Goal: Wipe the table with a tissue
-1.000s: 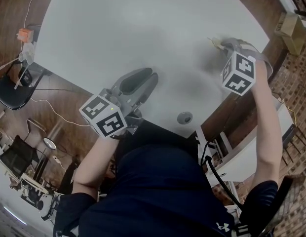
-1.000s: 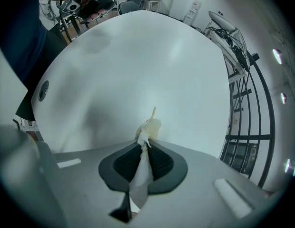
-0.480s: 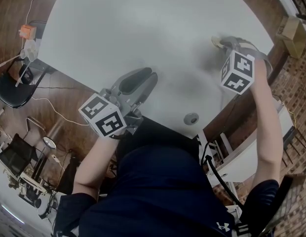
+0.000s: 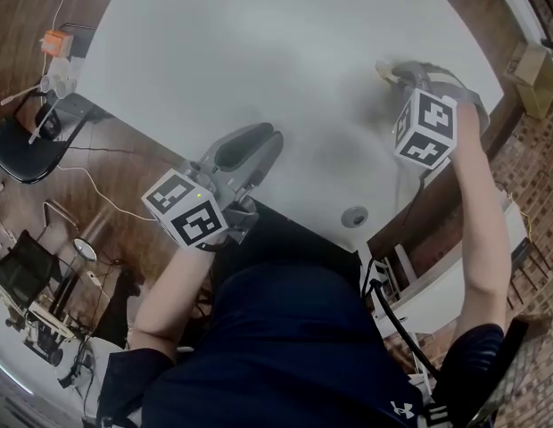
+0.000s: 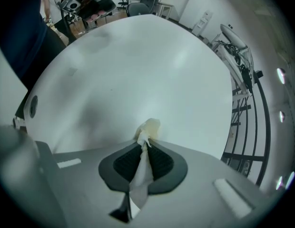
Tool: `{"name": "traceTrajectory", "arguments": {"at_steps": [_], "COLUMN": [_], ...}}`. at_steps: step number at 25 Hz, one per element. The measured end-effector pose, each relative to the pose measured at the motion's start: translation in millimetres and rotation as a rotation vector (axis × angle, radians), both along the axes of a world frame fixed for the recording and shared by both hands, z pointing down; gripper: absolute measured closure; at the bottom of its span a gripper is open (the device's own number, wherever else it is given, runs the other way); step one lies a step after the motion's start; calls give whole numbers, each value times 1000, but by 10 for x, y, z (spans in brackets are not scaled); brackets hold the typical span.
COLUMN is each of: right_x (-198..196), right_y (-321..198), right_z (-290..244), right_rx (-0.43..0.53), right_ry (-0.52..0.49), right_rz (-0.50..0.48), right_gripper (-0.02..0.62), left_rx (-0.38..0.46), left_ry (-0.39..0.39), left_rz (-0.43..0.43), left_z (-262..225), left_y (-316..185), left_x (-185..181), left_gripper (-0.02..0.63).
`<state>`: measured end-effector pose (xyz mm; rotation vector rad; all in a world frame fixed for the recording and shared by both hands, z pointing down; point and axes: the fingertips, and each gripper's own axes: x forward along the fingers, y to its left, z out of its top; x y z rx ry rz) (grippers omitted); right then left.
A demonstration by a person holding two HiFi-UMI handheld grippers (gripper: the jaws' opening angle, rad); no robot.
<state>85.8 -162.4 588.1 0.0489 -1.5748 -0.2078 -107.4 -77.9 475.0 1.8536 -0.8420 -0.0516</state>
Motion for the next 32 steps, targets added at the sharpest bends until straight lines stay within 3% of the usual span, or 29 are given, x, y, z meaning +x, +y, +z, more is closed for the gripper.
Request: {"name": "traceTrajectory", "arguments": {"at_steps": [7, 13, 27, 32], "right_x": [-73, 56, 1216, 1427], "right_y": [-35, -90, 344, 669], "right_z": [-56, -508, -1335, -1518], "right_rx": [40, 135, 305, 291], "right_ry": [-64, -212, -630, -826], "right_rz": [75, 227, 801, 1004], "right_gripper": [578, 578, 578, 578], "left_rx": [12, 43, 141, 192], "left_ry": [-9, -7, -27, -15], "left_rz": [16, 67, 194, 230], "left_z": [-52, -224, -718, -927], "left_y": [-18, -18, 150, 246], "left_x": [-78, 145, 846, 1059], "left_gripper": [512, 512, 512, 512]}}
